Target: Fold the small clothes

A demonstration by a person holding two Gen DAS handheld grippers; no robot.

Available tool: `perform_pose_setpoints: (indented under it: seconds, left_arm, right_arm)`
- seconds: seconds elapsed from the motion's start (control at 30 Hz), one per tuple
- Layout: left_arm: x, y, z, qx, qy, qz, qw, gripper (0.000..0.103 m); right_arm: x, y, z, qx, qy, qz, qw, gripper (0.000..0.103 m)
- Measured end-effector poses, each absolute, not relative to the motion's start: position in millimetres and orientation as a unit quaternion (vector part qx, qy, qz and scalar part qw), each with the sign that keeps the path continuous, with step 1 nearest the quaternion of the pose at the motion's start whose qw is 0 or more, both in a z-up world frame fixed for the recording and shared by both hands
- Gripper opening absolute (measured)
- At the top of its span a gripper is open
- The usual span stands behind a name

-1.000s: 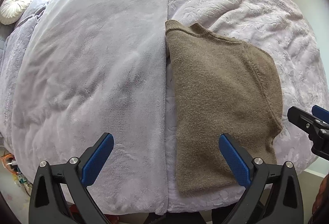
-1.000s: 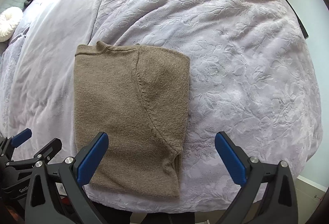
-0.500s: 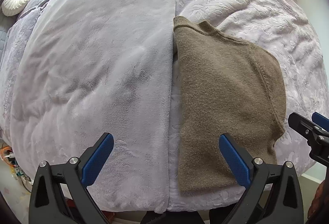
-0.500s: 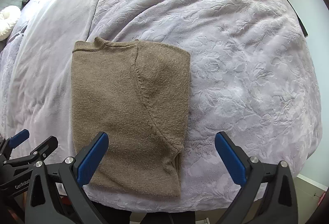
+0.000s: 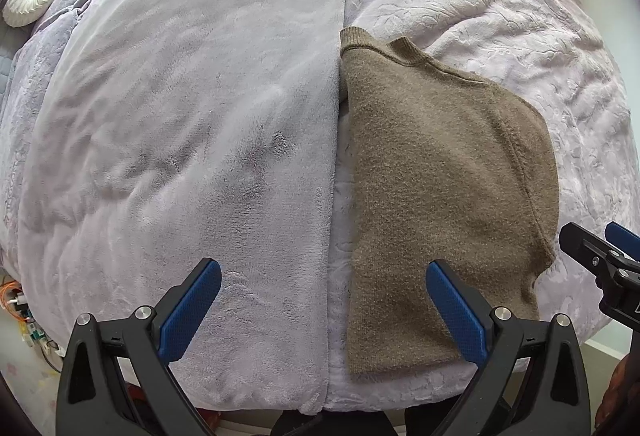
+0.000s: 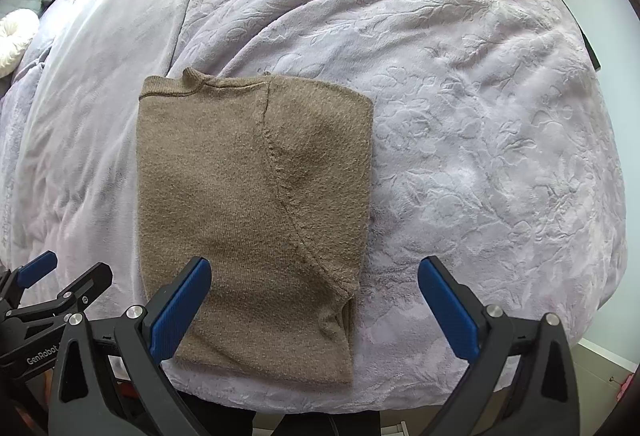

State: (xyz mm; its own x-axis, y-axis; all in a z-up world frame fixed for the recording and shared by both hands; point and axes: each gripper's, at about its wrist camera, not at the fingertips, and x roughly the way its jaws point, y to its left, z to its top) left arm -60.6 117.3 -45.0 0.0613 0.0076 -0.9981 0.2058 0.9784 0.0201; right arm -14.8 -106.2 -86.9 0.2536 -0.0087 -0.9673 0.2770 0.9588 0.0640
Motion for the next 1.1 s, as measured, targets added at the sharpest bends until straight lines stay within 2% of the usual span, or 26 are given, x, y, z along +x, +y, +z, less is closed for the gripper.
perform_pose_setpoints:
  seconds: [1.1]
  left_arm:
    - [-60.0, 115.9, -49.1, 0.091, 0.685, -0.058, 0.72, 0.103]
  right_arm:
    - [-13.0, -110.3, -90.5, 0.109, 0.608, -0.09, 0.781, 0.103]
